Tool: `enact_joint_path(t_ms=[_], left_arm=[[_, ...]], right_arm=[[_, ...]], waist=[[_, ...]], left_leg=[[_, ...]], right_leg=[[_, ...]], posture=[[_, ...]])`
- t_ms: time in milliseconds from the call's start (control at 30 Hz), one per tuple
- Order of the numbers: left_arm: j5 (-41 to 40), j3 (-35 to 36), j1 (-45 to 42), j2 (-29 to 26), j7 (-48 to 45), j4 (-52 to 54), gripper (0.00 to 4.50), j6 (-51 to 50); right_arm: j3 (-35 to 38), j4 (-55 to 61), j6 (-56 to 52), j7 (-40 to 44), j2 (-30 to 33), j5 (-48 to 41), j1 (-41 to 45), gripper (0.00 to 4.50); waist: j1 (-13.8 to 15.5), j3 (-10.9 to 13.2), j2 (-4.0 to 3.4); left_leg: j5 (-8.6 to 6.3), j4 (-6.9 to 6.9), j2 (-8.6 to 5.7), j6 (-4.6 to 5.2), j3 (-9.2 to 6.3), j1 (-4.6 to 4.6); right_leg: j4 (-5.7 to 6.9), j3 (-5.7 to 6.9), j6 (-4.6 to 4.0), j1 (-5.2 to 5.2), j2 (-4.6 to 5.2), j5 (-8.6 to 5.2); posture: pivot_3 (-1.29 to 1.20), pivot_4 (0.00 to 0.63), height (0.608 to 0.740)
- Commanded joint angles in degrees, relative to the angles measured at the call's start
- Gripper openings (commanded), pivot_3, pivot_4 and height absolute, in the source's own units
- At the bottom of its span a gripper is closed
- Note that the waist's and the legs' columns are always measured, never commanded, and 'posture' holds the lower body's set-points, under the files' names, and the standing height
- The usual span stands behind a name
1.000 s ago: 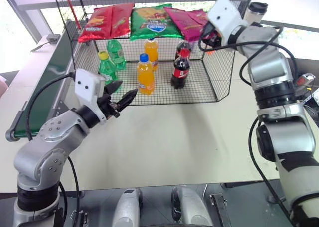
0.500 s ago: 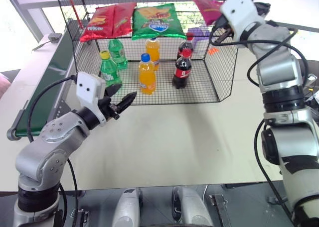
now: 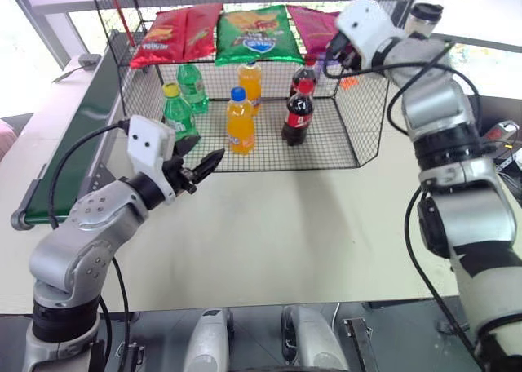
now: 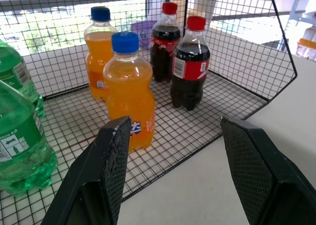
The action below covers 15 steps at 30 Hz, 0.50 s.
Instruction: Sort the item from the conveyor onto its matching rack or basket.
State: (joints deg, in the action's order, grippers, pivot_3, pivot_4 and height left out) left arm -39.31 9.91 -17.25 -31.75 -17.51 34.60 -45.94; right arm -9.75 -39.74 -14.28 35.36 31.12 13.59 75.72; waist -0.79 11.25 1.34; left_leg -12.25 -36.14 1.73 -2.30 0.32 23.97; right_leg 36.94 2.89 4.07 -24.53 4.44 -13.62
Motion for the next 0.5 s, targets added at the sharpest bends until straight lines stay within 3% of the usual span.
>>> enact_joint_path(t_ms=[33, 67, 300, 500], left_arm=[[0.5, 0.9, 0.6, 0.1, 0.2, 1.5, 2.97, 1.1], [0.5, 0.9, 0.7, 0.2, 0.3, 1.6, 2.97, 1.1], [1.0, 1.0, 1.6, 0.5, 0.8, 2.2, 2.97, 1.1], [1.9, 0.4, 1.3, 0.9, 0.8, 1.4, 2.97, 1.6]], right_arm=[[-0.7, -3.6, 2.2, 9.4, 2.5, -1.4, 3.7, 4.12], [-0.7, -4.2, 2.6, 10.8, 3.0, -1.5, 4.2, 4.48], [-1.7, -3.9, 3.1, 21.4, 5.6, -2.5, 2.6, 4.48], [0.0, -7.8, 2.7, 21.5, 4.0, -4.0, 3.0, 4.48]], waist=[[0.0, 0.0, 0.00], [0.0, 0.0, 0.00], [0.0, 0.0, -0.01], [0.0, 0.0, -0.04]], left_leg=[[0.00, 0.00, 0.00, 0.00, 0.00, 0.00], [0.00, 0.00, 0.00, 0.00, 0.00, 0.00], [0.00, 0.00, 0.01, 0.00, 0.01, -0.02], [0.00, 0.00, 0.00, 0.00, 0.02, -0.01]], right_leg=[[0.00, 0.00, 0.00, 0.00, 0.00, 0.00], [0.00, 0.00, 0.00, 0.00, 0.00, 0.00], [0.01, 0.00, 0.00, 0.01, -0.01, 0.00], [0.01, 0.00, 0.00, 0.00, 0.00, 0.00]], posture=[[0.00, 0.150, 0.740], [0.00, 0.150, 0.740], [0.00, 0.150, 0.740], [0.00, 0.150, 0.740]])
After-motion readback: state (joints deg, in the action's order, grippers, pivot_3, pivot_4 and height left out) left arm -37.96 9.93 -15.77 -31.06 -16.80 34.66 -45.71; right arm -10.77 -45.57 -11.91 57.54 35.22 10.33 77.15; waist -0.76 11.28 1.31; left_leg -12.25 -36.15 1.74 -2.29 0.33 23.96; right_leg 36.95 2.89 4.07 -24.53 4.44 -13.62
